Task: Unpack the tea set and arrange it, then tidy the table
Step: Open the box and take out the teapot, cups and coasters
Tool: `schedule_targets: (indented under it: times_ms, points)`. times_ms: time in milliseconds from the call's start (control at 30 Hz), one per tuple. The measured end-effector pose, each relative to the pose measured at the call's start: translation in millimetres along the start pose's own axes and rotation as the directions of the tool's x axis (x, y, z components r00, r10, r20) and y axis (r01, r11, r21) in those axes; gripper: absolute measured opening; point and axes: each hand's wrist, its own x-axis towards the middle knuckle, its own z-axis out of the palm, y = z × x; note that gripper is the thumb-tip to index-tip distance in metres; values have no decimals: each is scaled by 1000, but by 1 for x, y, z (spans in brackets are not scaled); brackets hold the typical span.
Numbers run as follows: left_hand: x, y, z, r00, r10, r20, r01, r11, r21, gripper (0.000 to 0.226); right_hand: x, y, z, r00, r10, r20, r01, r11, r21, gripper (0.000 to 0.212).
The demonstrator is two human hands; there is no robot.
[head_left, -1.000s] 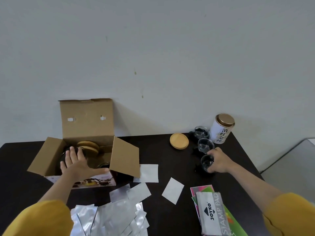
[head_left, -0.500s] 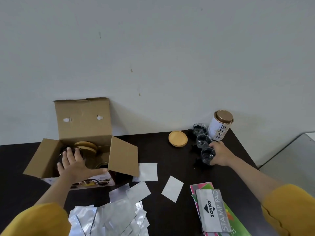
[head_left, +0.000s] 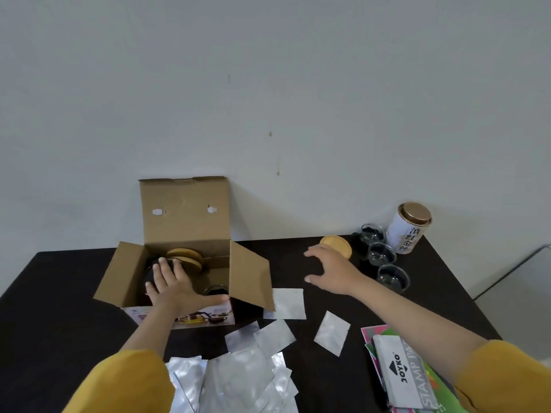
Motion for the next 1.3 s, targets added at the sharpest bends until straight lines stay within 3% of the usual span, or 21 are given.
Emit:
schedule_targets:
  times_ms: [167,333,433,533,667,733,867,1033,1133,1300]
  points:
    - [0,-3,-4,998,25,62,-25,1000,-1,161,30,-100,39,993,-96,73,81,981,177,49]
    - [2,-6,-4,996,35,80,-34,999,-12,159,67,-165,85,990,-47,134,16,975,222,41]
    - [4,-6,-2,996,41,84,-38,999,-39,162,91,-185,107,975,-33,221,33,999,5,25]
    - [6,-7,0,996,41,83,-35,997,-72,166,110,-195,121,909,91,408,50,946,-321,19]
    - [6,-10,2,995,78,54,-72,992,-105,164,128,-195,138,819,224,528,49,890,-454,37]
    - [6,-11,3,995,89,37,-84,990,-118,163,131,-190,143,824,236,514,19,897,-442,43]
    - [6,-12,5,995,97,28,-93,989,-118,164,125,-183,144,918,194,347,-89,950,-298,41]
    - [6,-10,4,996,86,37,-82,991,-109,164,123,-196,119,940,129,317,-18,944,-330,36]
    - [5,-10,3,996,72,46,-68,994,-89,165,130,-206,92,950,81,300,32,935,-353,53]
    - [4,-8,1,997,47,56,-43,997,-70,167,122,-210,54,983,-17,183,56,976,-210,68]
